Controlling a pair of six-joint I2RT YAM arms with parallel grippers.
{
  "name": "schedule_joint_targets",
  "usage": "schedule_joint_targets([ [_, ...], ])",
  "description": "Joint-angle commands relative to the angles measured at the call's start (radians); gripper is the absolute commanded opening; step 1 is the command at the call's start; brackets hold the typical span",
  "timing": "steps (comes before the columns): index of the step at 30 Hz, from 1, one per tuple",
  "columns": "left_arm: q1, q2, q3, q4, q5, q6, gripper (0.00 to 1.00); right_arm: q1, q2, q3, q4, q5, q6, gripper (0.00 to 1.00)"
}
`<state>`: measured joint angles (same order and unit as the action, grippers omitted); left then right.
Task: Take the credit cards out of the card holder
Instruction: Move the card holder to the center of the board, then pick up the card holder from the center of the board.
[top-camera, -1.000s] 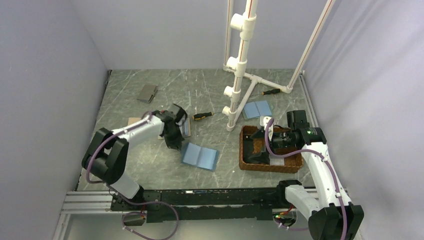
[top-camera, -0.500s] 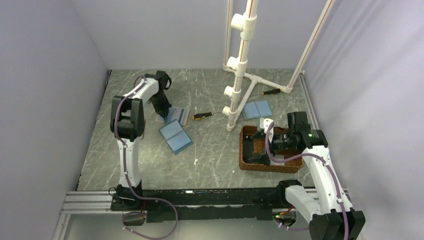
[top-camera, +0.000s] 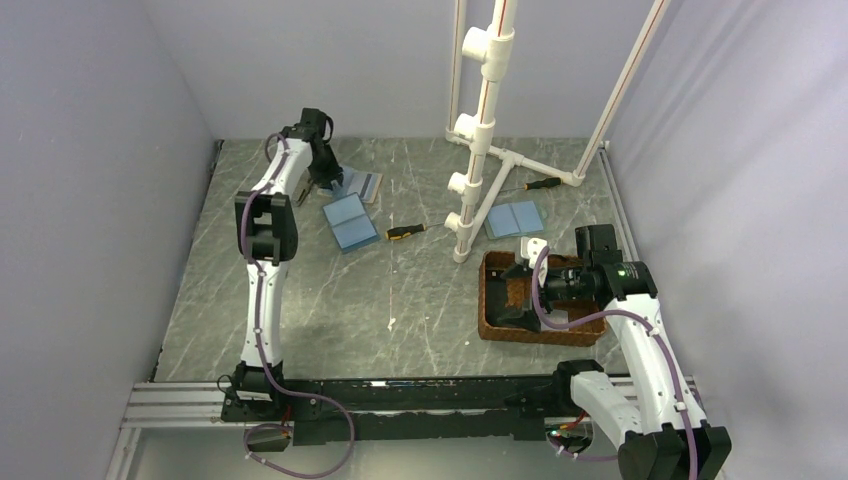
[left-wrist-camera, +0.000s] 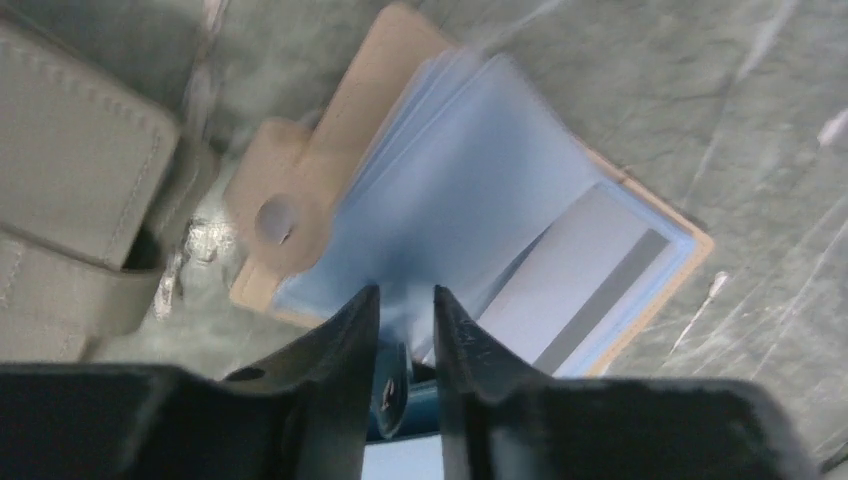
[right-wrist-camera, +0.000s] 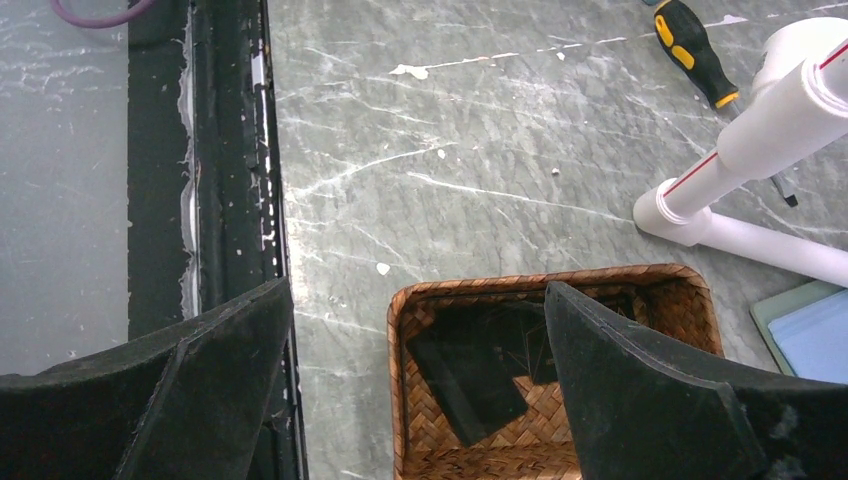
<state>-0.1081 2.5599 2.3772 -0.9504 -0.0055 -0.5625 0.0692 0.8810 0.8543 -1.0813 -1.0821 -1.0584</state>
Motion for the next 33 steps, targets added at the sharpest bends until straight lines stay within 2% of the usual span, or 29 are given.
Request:
schedule_joint_targets([
  [1,0.037,-0.022,0.0,0.19,0.12,0.104,0.53,0.006,-0.012,0.005,0.027,-0.02,0.0,0.99],
  [2,0.05,-0.071,-0.025,0.212,0.121,0.134,0.65,0.005,-0.01,0.006,0.027,-0.021,0.0,0.99],
  [3,0.063,-0.112,-0.058,0.234,0.117,0.164,0.74,0.005,-0.007,0.007,0.026,-0.021,-0.001,0.99],
  [5,0.093,-0.173,-0.126,0.281,0.13,0.226,0.81,0.005,-0.003,0.009,0.023,-0.022,-0.003,0.99],
  [9,0.156,-0.238,-0.183,0.275,0.157,0.374,0.85,0.005,0.007,0.012,0.016,-0.025,-0.009,0.99],
  [15,0.171,-0.227,-0.206,0.226,0.072,0.623,0.88,0.004,0.014,0.012,0.012,-0.027,-0.011,0.99],
  [19,0.189,-0.248,-0.27,0.292,0.086,0.67,0.9,0.006,0.018,0.012,0.012,-0.025,-0.011,0.99],
  [26,0.186,-0.326,-0.489,0.502,0.149,0.866,0.89,0.004,0.025,0.012,0.011,-0.024,-0.012,0.99],
  [28,0.18,-0.325,-0.509,0.532,0.104,0.886,0.92,0.005,0.027,0.013,0.011,-0.024,-0.012,0.99],
  [33,0.168,-0.295,-0.527,0.564,0.009,0.9,0.92,0.005,0.03,0.012,0.01,-0.024,-0.013,0.99],
])
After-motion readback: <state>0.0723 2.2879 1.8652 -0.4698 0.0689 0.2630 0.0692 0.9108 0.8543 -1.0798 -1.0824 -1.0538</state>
